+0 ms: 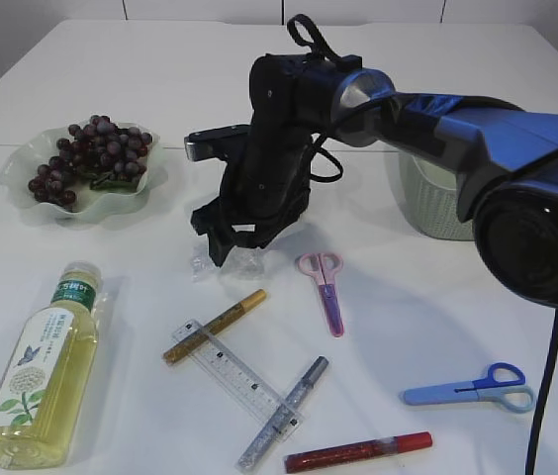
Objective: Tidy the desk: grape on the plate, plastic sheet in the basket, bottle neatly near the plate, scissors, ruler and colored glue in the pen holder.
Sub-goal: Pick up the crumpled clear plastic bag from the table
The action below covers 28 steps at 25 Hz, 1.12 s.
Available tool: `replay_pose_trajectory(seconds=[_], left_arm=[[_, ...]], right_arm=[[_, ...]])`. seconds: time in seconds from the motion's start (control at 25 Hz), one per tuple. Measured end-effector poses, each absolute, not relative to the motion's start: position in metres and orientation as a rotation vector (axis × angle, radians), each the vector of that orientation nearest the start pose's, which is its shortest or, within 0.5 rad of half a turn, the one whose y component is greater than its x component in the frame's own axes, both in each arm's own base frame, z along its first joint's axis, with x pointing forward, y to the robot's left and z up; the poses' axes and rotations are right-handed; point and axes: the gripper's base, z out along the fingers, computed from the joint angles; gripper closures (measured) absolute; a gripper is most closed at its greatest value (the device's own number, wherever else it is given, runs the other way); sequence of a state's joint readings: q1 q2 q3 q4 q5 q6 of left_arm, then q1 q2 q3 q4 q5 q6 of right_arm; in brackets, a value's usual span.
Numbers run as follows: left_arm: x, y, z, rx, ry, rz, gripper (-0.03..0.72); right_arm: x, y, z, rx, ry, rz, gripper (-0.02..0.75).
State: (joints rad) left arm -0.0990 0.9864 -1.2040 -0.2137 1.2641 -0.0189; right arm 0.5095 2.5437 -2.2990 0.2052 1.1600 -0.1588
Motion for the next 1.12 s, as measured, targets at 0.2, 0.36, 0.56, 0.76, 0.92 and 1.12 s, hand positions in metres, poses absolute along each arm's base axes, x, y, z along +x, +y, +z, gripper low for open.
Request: replay_pose_trajectory(seconds=[0.2,0.36,0.56,0.76,0.92,1.12], left_arm=[[0.158,-0.034,0.403,0.101,2.524,-0.331,0.309],[0.158,-0.035,0.403,0.101,2.524,-0.338,0.309],[0.157,-0.038,0.404,0.101,2.52,-0.393,0.309],[0.156,-0.039,0.412,0.104,2.493,-0.401,0.309],[0.156,-0.039,0.415,0.106,2.48,-0.405,0.309],[0.156,-0.04,0.417,0.107,2.476,-0.419,0.309]], right_arm=[[0.453,0.275,0.146,-0.864,2.773,0.378,0.163],[0.454,0.275,0.147,-0.86,2.766,0.381,0.163],[0.455,0.275,0.144,-0.856,2.76,0.381,0.192],[0.455,0.276,0.139,-0.857,2.771,0.379,0.372],[0.455,0.276,0.139,-0.857,2.771,0.379,0.533],[0.454,0.275,0.138,-0.861,2.784,0.384,0.673]])
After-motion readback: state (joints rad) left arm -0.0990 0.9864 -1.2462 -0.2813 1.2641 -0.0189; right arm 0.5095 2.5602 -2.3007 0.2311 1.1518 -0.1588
